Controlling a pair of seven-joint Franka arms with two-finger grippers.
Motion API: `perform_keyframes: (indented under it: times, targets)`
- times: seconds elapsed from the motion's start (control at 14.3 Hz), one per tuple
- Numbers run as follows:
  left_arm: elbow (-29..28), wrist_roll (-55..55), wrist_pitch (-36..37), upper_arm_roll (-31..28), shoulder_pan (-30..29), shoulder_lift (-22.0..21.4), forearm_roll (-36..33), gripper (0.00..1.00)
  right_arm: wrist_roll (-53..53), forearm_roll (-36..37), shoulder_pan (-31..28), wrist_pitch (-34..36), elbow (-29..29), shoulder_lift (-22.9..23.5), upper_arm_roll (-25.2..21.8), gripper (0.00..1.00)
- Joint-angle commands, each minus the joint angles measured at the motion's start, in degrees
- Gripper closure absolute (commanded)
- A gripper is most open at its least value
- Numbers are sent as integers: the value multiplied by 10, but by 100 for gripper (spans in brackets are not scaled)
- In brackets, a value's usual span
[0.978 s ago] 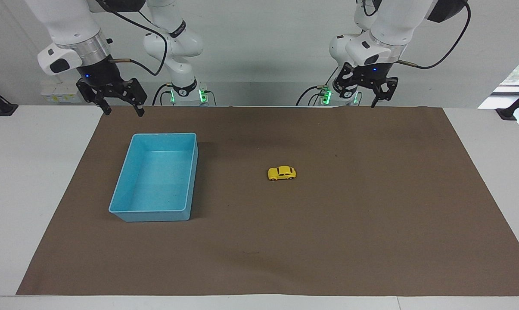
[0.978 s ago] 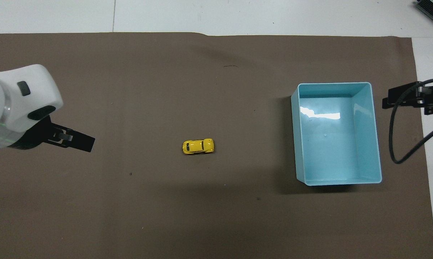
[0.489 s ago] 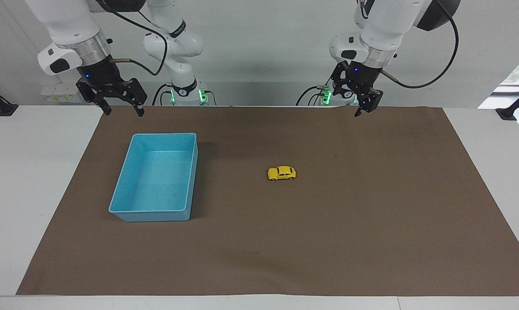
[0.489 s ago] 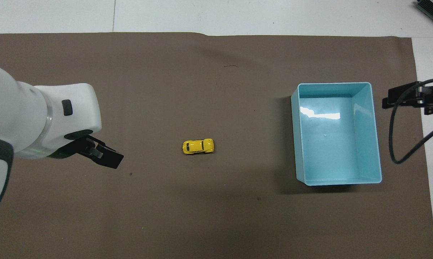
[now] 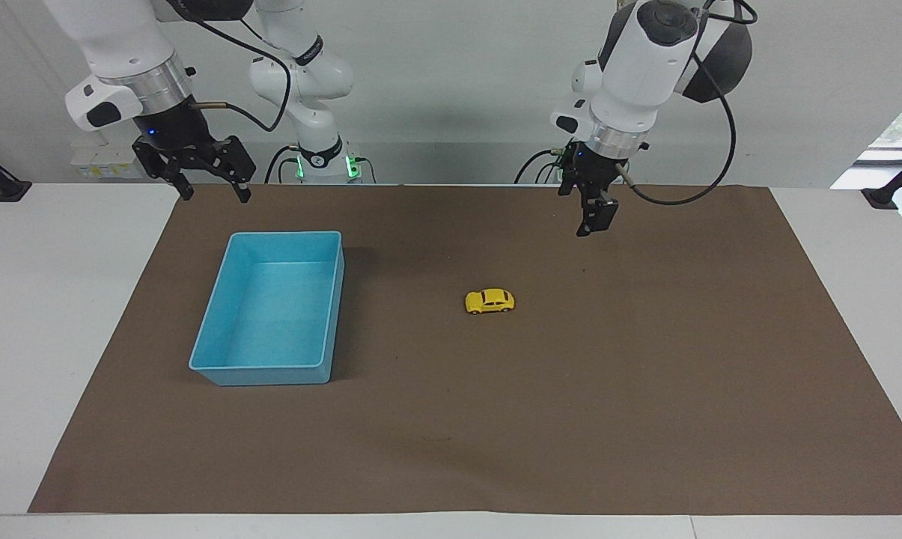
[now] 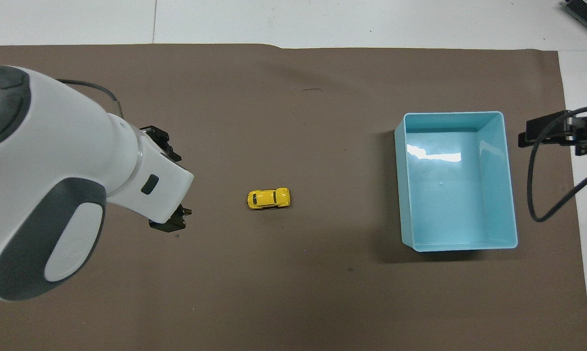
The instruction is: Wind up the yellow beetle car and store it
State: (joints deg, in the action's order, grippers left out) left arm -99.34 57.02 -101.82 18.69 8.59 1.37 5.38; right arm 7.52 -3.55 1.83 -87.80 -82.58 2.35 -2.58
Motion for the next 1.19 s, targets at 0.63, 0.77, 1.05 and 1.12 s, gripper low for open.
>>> perform_keyframes:
  times: [0.63,0.77,1.05,1.12]
  targets:
    - [-95,-79,-216,-10,99,109,-62,0,9,-7,-6,10,1,-4,4,0]
    - [-108,-108,-238,-10,107,119,-78,0,9,-7,-6,10,1,-4,4,0]
    - [-112,-122,-265,-11,122,148,-92,0,9,-7,-6,10,1,-4,5,0]
    - [-112,-151,-282,-11,126,164,-119,0,8,-7,-6,10,1,-4,5,0]
